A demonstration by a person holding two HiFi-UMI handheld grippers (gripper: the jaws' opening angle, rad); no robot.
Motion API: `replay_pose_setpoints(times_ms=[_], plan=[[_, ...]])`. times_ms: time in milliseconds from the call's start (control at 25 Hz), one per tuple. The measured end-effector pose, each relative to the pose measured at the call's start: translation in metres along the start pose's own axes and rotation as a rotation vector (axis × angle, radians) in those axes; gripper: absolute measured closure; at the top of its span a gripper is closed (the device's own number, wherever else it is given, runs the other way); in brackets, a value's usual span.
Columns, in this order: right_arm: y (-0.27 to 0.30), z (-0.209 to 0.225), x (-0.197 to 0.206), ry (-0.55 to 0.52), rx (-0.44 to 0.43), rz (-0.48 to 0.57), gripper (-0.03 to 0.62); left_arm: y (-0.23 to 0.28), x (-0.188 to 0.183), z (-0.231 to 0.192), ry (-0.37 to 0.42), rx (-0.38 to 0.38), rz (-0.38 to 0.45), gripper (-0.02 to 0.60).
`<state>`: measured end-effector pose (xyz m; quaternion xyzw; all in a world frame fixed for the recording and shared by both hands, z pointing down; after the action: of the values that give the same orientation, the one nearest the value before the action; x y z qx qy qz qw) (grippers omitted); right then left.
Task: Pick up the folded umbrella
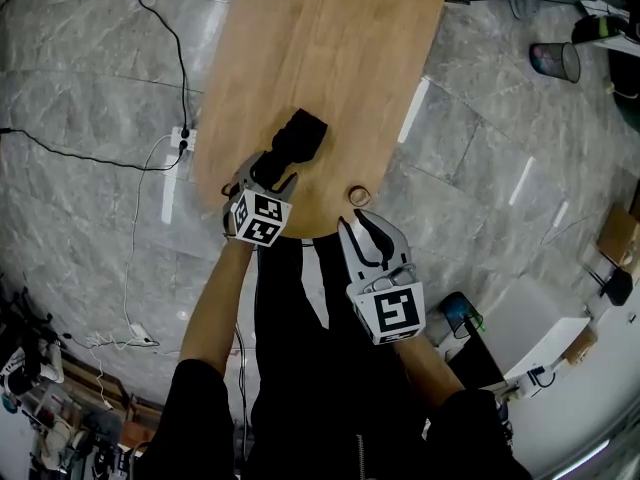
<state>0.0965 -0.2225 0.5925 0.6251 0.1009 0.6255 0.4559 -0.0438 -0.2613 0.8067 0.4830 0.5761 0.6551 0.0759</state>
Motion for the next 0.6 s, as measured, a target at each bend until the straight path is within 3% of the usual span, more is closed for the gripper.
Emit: replay_pose_setpoints(times_ms=[160, 320, 600], plan=[[0.006, -0.001, -0.002, -0.003, 0.004, -0.011, 0.496, 0.016, 0.009, -0.003, -0.015, 0.005, -0.027, 0.256], [0.009, -0.005, -0.002, -0.081, -0.011, -0.025, 0.497, 0.031, 0.02, -0.008, -0.041, -0.005, -0.063, 0.253], [0.014, 0.0, 0.01, -0.033, 0.0, -0.059, 0.5, 0.052, 0.032, -0.008, -0.038, 0.002, -0.097, 0.253]])
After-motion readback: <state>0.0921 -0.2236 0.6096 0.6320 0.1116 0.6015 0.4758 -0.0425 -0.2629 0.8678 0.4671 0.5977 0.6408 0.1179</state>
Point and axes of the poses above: the fingertips, and each gripper's own axes: y forward along the fingers, z to its right, x out of its underside, the point moved 5 cm from there along -y, backward along the fingers, and after that the axes turned 1 degree about y, right-handed, at the moved point
